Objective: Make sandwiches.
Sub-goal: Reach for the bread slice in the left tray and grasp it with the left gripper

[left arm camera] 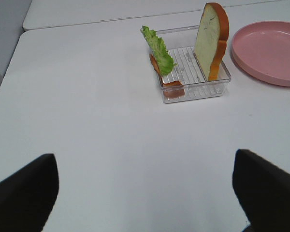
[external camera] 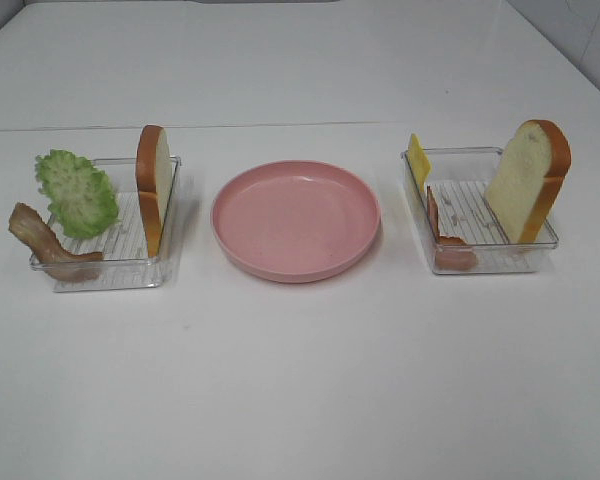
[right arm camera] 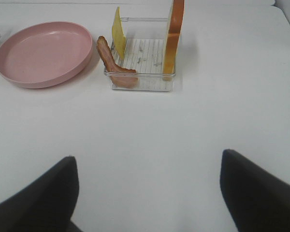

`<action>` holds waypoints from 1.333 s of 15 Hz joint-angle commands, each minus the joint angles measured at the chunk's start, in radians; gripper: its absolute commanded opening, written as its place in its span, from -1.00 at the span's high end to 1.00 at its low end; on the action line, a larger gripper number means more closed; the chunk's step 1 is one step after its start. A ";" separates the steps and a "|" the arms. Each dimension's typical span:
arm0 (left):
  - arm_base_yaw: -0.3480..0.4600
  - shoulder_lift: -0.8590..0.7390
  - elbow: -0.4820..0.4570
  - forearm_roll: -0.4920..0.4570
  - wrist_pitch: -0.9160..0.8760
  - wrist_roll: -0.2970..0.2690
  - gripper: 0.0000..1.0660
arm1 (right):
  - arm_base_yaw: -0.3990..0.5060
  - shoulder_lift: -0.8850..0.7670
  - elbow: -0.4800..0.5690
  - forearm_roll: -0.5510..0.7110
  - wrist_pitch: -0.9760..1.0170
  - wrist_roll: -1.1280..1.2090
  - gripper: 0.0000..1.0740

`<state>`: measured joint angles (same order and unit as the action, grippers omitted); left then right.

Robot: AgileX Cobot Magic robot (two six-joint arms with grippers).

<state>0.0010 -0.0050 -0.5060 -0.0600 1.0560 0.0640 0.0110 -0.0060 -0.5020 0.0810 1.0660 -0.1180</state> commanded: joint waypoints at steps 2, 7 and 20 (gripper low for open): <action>-0.005 -0.020 0.006 -0.004 -0.009 -0.001 -0.73 | -0.007 -0.013 0.001 0.001 -0.009 -0.006 -0.42; -0.005 -0.020 0.006 -0.004 -0.009 -0.001 -0.73 | -0.007 -0.013 0.001 0.001 -0.009 -0.006 -0.42; -0.005 0.145 -0.096 -0.031 -0.182 -0.001 -0.68 | -0.007 -0.013 0.001 0.001 -0.009 -0.006 -0.42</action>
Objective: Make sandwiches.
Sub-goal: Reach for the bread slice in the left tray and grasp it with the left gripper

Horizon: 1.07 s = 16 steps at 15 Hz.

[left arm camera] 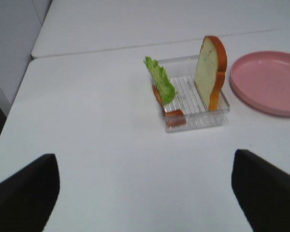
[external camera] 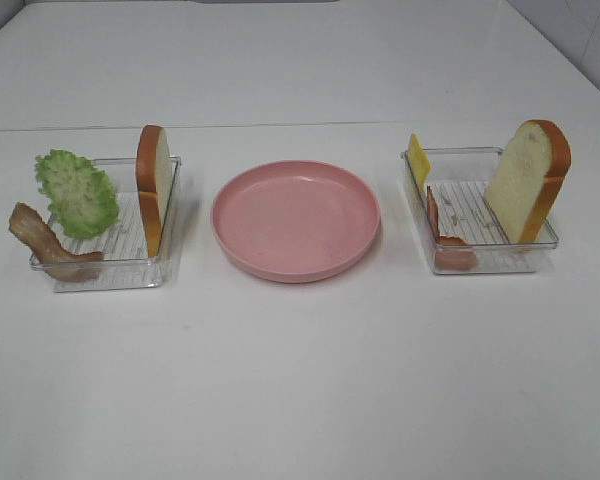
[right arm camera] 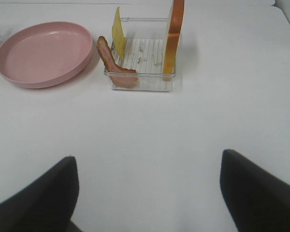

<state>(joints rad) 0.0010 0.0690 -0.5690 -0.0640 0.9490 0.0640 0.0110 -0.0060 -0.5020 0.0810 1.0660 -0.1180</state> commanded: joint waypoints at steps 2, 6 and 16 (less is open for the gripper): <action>-0.005 0.248 -0.099 -0.060 -0.122 -0.001 -0.67 | -0.007 -0.013 0.001 0.001 -0.009 -0.006 -0.42; -0.005 0.706 -0.332 -0.121 -0.136 0.002 -0.65 | -0.007 -0.013 0.001 0.001 -0.009 -0.006 -0.42; -0.027 1.529 -0.932 -0.239 0.162 -0.044 -0.65 | -0.007 -0.013 0.001 0.001 -0.009 -0.006 -0.42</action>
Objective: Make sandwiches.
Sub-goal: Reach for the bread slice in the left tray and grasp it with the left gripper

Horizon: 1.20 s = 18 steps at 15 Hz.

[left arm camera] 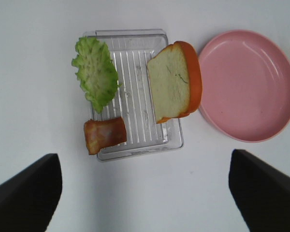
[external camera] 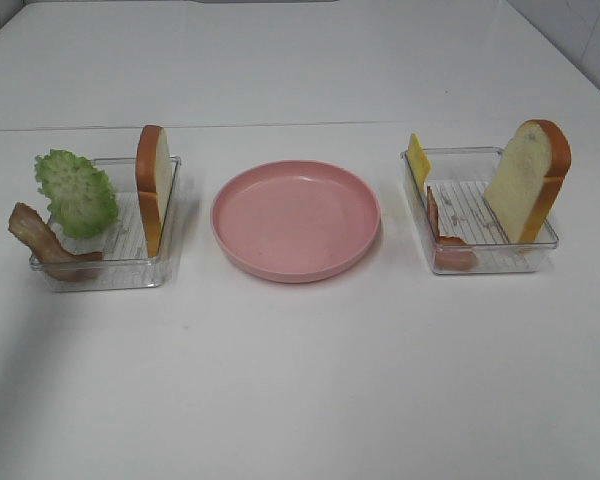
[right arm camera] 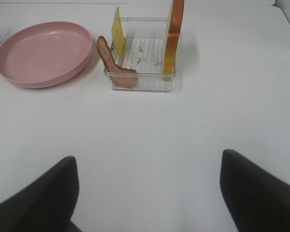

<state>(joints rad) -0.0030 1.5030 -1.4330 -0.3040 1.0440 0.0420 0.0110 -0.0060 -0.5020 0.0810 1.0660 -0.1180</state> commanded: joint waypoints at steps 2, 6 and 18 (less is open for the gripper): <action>-0.097 0.226 -0.200 0.059 0.138 -0.065 -0.65 | -0.007 -0.013 0.001 0.001 -0.009 -0.006 -0.42; -0.269 0.451 -0.452 0.259 0.246 -0.292 -0.65 | -0.007 -0.013 0.001 0.001 -0.009 -0.006 -0.42; -0.315 0.746 -0.520 0.248 0.137 -0.320 -0.33 | -0.007 -0.013 0.001 0.002 -0.009 -0.006 -0.42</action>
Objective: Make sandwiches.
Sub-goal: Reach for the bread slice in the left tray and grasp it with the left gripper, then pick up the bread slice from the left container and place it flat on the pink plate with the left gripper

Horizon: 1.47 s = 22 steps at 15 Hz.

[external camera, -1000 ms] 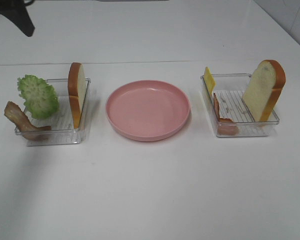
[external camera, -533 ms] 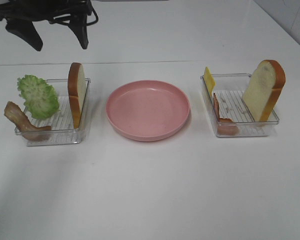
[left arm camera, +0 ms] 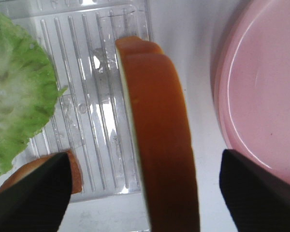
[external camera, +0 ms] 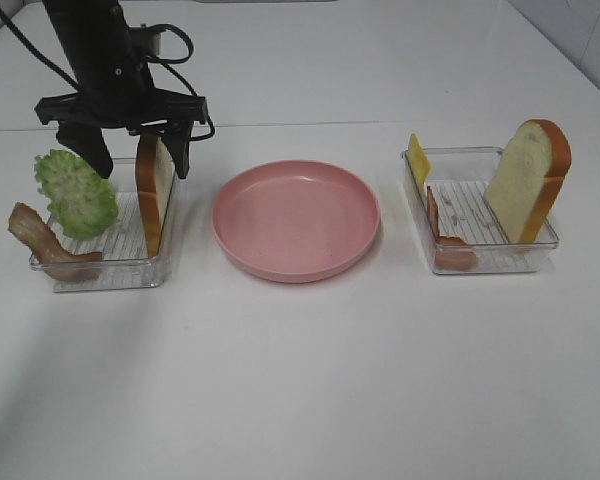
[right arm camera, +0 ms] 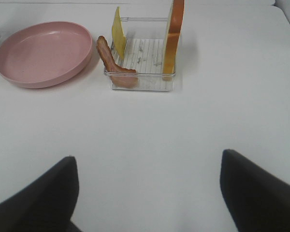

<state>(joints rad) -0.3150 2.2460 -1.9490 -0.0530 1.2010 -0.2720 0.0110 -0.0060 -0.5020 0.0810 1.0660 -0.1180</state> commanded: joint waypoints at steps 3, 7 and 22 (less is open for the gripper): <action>-0.003 0.003 -0.004 0.000 -0.077 -0.006 0.05 | -0.007 -0.013 0.001 0.002 -0.009 -0.006 -0.42; -0.003 0.003 -0.004 0.000 -0.089 -0.006 0.65 | -0.007 -0.013 0.001 0.002 -0.009 -0.006 -0.42; 0.029 -0.025 -0.077 -0.650 -0.164 0.328 1.00 | -0.007 -0.013 0.001 0.003 -0.009 -0.006 -0.42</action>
<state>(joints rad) -0.2860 2.1880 -2.0230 -0.6170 1.0640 0.0110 0.0110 -0.0060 -0.5020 0.0810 1.0660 -0.1180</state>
